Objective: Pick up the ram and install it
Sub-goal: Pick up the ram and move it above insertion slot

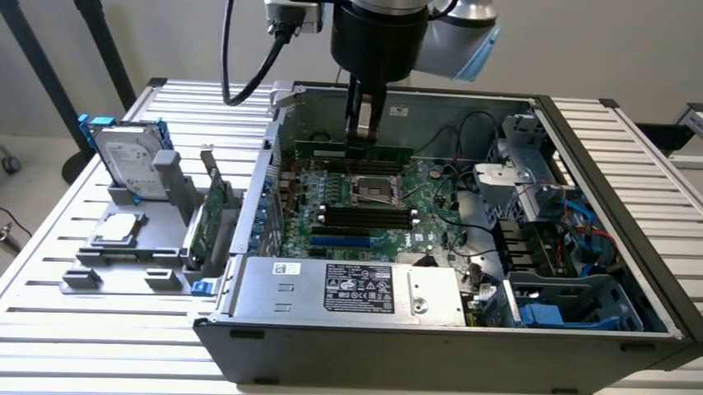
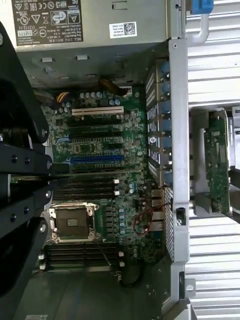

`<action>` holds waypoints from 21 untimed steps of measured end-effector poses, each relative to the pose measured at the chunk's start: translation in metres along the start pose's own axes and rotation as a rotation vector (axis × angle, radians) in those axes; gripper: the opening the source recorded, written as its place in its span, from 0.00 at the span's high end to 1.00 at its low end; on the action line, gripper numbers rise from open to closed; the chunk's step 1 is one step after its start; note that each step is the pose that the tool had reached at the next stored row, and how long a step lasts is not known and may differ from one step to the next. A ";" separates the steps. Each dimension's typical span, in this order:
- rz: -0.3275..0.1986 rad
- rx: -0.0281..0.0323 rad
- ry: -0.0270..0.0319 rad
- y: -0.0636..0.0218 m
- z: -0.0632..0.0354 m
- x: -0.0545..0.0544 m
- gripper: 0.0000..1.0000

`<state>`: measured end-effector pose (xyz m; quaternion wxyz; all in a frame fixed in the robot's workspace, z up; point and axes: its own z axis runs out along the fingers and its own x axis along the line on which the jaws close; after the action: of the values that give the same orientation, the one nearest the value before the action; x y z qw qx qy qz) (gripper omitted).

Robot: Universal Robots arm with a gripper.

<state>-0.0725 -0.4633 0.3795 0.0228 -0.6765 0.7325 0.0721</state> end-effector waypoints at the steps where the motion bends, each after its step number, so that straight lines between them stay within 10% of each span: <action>1: 0.000 0.0000 -0.0001 -0.0011 0.0023 -0.004 0.86; 16: 0.001 0.0008 0.0090 -0.0215 0.0338 -0.063 0.86; 21: 0.003 0.0039 0.0462 -0.0292 0.0377 -0.072 0.86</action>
<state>-0.0400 -0.3897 0.3493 0.0070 -0.6769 0.7340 0.0550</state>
